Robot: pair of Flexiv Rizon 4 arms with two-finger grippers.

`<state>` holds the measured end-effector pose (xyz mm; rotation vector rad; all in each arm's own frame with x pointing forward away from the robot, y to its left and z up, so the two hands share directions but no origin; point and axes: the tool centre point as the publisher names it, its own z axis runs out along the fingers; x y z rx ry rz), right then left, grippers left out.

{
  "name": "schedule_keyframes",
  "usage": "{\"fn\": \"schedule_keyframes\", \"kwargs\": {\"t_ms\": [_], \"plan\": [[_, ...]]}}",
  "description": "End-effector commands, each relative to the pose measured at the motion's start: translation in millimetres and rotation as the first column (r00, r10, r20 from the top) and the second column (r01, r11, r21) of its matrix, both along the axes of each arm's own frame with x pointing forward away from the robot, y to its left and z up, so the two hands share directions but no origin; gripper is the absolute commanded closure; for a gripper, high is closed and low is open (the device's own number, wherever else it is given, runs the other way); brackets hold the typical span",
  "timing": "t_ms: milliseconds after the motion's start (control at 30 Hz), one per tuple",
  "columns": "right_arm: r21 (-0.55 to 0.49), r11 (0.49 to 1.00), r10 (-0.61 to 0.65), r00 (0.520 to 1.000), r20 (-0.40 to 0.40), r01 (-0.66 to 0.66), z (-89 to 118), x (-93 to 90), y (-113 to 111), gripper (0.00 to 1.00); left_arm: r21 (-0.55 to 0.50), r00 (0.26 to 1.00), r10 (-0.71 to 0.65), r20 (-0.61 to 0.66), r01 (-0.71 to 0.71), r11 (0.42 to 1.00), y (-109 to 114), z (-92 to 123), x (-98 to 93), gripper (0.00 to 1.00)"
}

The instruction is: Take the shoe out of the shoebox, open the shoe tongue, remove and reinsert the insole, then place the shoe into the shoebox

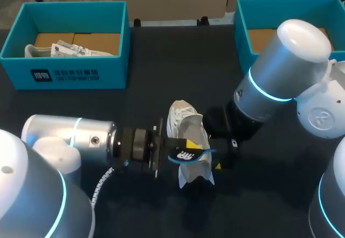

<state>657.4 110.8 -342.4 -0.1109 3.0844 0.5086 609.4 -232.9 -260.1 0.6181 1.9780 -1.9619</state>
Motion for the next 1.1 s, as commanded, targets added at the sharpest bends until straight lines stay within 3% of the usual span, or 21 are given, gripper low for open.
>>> {"fn": "schedule_keyframes", "kwargs": {"t_ms": [33, 433, 1100], "plan": [[0.003, 1.000, 0.001, 1.000, 0.002, -0.001, -1.2, -0.8, -0.6, 0.00, -0.016, 0.999, 0.048, -0.025, -0.049, 0.999, -0.3, -0.9, -2.7, 1.00], [0.003, 1.000, 0.001, 1.000, 0.002, -0.001, -1.2, -0.8, -0.6, 0.00, -0.010, 0.998, 0.058, -0.025, -0.058, 0.998, 0.1, 2.2, -2.1, 1.00], [0.003, 1.000, 0.001, 1.000, 0.002, -0.001, -1.2, -0.8, -0.6, 0.00, -0.062, 0.994, 0.068, -0.082, -0.073, 0.995, -9.0, -16.5, 13.0, 1.00]]}}
